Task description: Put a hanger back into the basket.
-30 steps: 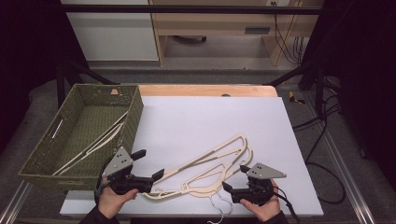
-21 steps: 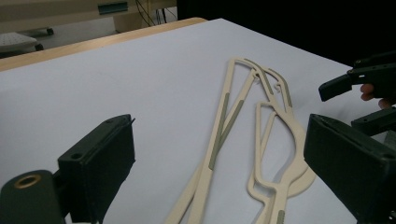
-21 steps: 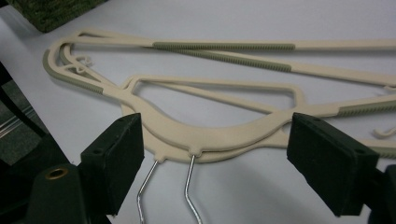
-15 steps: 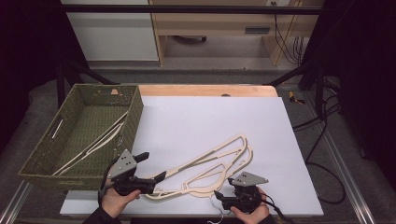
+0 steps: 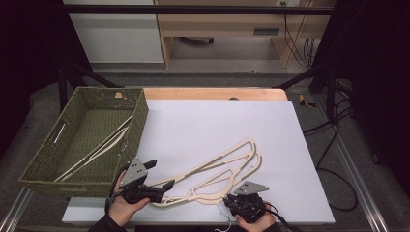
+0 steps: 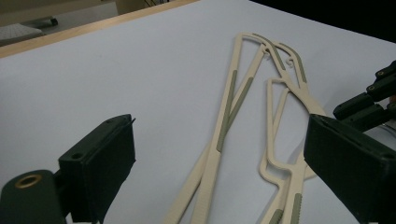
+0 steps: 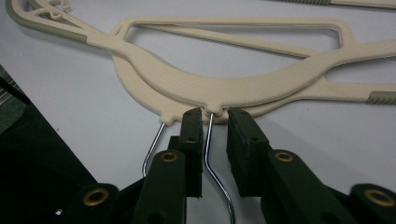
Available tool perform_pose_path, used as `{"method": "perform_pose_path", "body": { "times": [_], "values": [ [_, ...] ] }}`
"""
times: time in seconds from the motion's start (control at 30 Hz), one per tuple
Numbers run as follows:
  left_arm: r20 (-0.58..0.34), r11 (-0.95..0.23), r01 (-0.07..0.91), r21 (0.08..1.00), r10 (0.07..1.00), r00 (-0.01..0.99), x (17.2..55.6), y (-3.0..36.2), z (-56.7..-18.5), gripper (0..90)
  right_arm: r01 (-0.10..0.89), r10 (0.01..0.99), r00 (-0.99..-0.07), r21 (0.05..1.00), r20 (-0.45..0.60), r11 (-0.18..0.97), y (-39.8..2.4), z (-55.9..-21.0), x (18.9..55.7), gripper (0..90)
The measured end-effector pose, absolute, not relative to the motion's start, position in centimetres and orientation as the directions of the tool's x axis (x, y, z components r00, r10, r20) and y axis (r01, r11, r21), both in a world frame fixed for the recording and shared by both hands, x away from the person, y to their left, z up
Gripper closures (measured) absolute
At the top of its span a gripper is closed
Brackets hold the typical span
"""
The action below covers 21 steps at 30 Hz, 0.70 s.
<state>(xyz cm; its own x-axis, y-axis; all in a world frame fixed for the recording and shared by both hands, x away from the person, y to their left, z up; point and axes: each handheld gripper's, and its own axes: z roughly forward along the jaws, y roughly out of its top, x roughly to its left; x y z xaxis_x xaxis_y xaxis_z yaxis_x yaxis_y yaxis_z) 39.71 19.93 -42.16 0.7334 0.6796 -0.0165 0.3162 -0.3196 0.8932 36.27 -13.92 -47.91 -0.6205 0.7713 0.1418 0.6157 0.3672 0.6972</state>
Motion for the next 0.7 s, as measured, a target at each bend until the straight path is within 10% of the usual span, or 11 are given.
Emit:
{"method": "perform_pose_path", "body": {
  "times": [0.7],
  "values": [
    [0.003,-0.403,0.308,0.862,0.612,0.791,39.1,17.2,-42.5,9.0,0.647,0.805,-0.574,0.685,0.149,0.335,-13.9,-46.6,36.7,89.3]
  ]
}}
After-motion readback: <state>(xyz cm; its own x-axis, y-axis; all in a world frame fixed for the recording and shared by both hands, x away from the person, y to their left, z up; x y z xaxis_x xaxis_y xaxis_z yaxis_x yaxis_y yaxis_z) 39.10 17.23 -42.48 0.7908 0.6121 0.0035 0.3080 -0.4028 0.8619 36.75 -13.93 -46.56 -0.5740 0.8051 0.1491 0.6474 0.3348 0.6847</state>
